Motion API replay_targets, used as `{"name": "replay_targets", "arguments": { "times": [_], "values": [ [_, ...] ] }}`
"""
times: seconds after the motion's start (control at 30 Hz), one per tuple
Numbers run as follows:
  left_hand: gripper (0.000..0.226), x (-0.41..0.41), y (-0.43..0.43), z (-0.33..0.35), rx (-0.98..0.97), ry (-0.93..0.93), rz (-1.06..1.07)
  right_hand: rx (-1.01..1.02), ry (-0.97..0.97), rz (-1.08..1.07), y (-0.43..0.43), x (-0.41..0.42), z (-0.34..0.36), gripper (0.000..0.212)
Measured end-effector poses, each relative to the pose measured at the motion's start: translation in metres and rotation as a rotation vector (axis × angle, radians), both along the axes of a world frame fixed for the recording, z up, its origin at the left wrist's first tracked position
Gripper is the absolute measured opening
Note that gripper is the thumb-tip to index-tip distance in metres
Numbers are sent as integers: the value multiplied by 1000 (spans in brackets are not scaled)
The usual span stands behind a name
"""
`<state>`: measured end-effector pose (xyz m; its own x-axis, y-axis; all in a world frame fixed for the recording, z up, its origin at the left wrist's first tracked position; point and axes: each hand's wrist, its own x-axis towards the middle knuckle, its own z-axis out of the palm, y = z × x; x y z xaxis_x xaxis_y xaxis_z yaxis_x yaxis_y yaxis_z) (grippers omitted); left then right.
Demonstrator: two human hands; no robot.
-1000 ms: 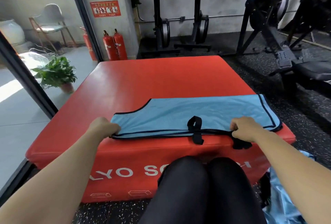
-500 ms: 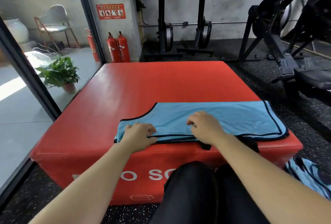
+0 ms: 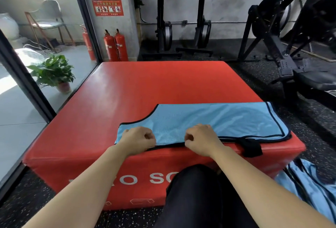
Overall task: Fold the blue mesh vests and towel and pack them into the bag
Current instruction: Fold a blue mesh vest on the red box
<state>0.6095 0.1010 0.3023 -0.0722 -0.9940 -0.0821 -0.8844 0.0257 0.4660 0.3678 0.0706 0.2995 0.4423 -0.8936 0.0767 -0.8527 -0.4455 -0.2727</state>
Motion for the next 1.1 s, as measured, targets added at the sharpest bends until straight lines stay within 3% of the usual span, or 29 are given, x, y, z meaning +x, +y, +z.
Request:
{"name": "replay_targets", "arguments": {
  "times": [0.07, 0.13, 0.2, 0.3, 0.47, 0.63, 0.73, 0.87, 0.97, 1.1],
  "values": [
    [16, -6, -11, 5, -126, 21, 56, -64, -209, -132, -9, -7, 7, 15],
    [14, -16, -22, 5, -226, -20, 45, -131, -282, -274, -19, -23, 11, 21],
    [27, -33, -34, 1, -216, -43, -6, -106, -172, -334, -30, -41, 11, 35],
    [49, -64, -53, -8, -141, -167, -47, 14, 15, -263, -44, -45, 8, 56],
    [63, -103, -76, -30, 6, -282, -8, 317, -28, -56, -57, -8, -13, 65],
    [70, -110, -78, -45, 20, -411, 6, 308, 68, -274, -82, -82, -36, 66],
    [87, -113, -75, -43, 59, -444, -13, 248, 193, -396, -82, -148, -43, 65],
    [104, -115, -74, -39, 72, -521, -26, 260, 221, -554, -74, -201, -44, 68],
    [93, -117, -78, -34, 39, -554, -34, 253, 221, -628, -73, -207, -39, 73],
    [73, -145, -93, -28, -35, -619, -117, 148, 206, -308, -79, -164, -32, 67]
  ]
}}
